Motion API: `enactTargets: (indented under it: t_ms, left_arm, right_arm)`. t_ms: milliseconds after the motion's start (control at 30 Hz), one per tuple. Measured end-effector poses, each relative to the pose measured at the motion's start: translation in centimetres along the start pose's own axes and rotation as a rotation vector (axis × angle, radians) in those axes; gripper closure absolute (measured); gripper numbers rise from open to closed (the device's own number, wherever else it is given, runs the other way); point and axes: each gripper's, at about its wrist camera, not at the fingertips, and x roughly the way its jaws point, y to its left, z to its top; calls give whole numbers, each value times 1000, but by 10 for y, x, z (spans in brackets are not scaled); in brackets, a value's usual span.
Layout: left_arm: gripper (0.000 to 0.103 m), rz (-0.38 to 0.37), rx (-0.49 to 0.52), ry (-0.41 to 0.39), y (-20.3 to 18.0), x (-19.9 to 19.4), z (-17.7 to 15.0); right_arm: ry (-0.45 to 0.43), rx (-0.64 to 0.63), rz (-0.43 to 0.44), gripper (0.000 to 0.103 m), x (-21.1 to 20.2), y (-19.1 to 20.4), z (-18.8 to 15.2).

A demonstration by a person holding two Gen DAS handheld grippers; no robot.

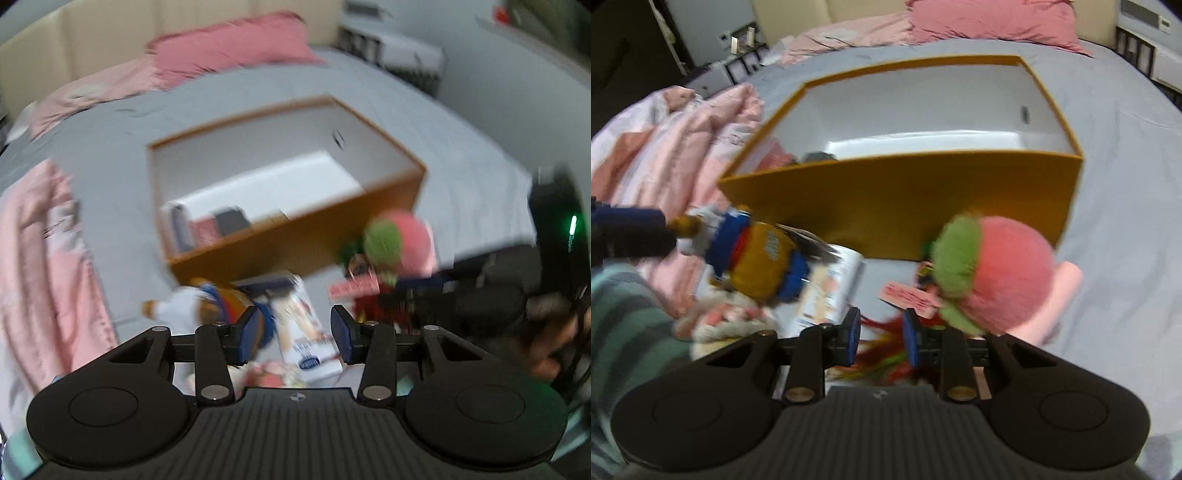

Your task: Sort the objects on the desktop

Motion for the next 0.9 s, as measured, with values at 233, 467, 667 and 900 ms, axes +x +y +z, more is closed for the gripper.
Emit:
enactTargets:
  t_ms: [233, 467, 667, 900]
  left_arm:
    - [53, -13, 275, 182, -29, 55, -16]
    - [49, 71, 578, 244, -63, 80, -36]
    - [46, 173, 793, 296, -87, 100, -57]
    - [49, 363, 1026, 346, -111, 133, -86]
  right_arm:
    - [28, 16, -2, 75, 7, -11, -7]
    - [55, 99, 46, 74, 15, -24, -6]
    - [53, 127, 66, 69, 17, -28, -7]
    - [57, 161, 98, 69, 21, -32, -6]
